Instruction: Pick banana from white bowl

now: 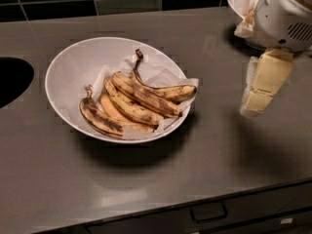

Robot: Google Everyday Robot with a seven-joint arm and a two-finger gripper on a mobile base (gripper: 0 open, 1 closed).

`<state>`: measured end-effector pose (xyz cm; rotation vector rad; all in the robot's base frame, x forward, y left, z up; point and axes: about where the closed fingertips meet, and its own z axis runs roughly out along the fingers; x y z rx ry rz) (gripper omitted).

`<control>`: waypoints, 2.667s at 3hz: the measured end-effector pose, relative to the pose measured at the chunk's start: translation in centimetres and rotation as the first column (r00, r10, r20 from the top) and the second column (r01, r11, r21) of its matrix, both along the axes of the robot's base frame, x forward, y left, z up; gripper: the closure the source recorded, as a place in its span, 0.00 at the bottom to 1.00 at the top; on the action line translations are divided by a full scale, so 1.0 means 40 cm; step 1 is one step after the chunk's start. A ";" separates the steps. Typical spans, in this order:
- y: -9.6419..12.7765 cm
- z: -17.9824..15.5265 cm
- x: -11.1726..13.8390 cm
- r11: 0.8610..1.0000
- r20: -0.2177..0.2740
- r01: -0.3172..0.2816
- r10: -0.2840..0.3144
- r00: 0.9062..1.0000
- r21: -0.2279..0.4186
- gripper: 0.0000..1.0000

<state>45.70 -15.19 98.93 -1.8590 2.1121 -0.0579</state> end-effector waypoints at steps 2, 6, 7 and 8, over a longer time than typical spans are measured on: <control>0.081 -0.007 0.028 0.998 -0.003 -0.049 0.049 0.999 0.033 0.00; 0.243 0.013 0.045 0.986 0.026 -0.159 0.158 0.987 0.046 0.00; 0.298 0.004 0.044 0.980 0.026 -0.187 0.185 0.982 0.071 0.00; 0.332 -0.025 0.050 0.974 0.009 -0.191 0.192 0.981 0.121 0.00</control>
Offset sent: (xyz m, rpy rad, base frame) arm 0.0134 0.0472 -0.0101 0.0422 0.0384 0.0741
